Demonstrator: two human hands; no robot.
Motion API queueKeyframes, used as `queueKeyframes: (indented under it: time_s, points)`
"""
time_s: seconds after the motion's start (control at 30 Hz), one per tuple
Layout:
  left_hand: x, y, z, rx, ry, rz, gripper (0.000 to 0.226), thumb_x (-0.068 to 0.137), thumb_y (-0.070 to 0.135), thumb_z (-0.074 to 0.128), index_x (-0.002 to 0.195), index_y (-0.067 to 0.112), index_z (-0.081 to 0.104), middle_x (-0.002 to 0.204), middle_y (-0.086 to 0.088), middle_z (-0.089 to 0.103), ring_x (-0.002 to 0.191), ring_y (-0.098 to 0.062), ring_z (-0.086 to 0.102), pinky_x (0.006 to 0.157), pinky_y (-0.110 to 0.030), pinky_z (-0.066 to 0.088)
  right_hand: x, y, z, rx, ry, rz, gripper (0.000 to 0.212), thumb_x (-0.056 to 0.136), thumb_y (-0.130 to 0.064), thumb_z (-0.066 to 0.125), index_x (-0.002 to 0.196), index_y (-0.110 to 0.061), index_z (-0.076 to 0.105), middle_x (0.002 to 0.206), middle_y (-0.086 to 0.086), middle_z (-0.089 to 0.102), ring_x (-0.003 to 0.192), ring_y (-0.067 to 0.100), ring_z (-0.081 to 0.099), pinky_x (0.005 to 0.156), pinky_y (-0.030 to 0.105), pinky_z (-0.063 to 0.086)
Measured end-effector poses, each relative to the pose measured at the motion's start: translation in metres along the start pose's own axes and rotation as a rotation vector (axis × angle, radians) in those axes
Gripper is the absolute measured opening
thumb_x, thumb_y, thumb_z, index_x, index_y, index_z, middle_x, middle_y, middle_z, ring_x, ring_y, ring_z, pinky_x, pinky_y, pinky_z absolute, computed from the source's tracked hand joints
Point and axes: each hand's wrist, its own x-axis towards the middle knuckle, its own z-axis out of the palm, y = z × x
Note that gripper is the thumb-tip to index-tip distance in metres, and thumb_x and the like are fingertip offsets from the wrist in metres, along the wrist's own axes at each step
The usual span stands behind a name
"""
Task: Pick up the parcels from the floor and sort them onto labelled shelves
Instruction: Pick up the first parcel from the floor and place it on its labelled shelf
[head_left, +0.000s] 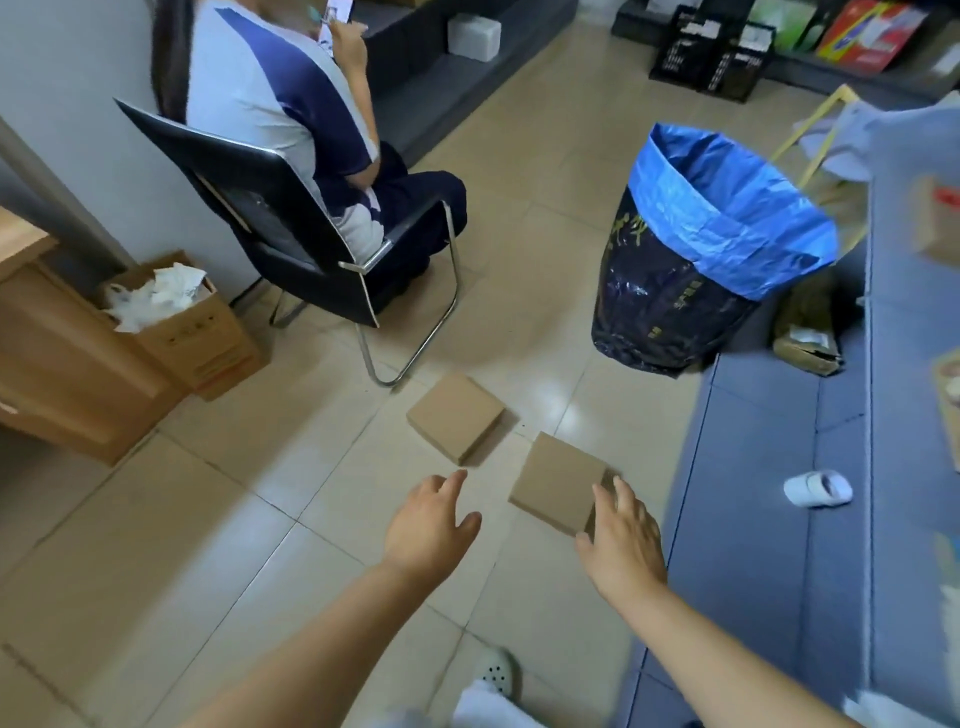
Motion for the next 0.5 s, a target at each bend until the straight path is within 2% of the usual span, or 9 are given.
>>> queueKeyframes:
  time_s: [0.33, 0.5]
  points:
    - [0.117, 0.033, 0.011, 0.045, -0.145, 0.04, 0.058, 0.091, 0.044, 0.043, 0.144, 0.025, 0.029, 0.141, -0.004, 0.043, 0.128, -0.024, 0.041, 0.094, -0.035, 0.042, 0.087, 0.035, -0.013, 0.065, -0.058, 0.161, 0.061, 0.088, -0.027, 0.051, 0.143, -0.014, 0.026, 0.155, 0.012, 0.018, 0.137, 0.028, 0.029, 0.11, 0.035, 0.026]
    - [0.203, 0.052, 0.018, 0.102, -0.211, 0.107, 0.056, 0.091, 0.039, 0.043, 0.143, 0.023, 0.03, 0.138, -0.005, 0.045, 0.126, -0.025, 0.043, 0.093, -0.035, 0.042, 0.151, 0.046, -0.012, 0.107, -0.113, 0.256, 0.065, 0.09, -0.028, 0.049, 0.146, -0.012, 0.019, 0.156, 0.011, 0.014, 0.14, 0.027, 0.025, 0.111, 0.035, 0.023]
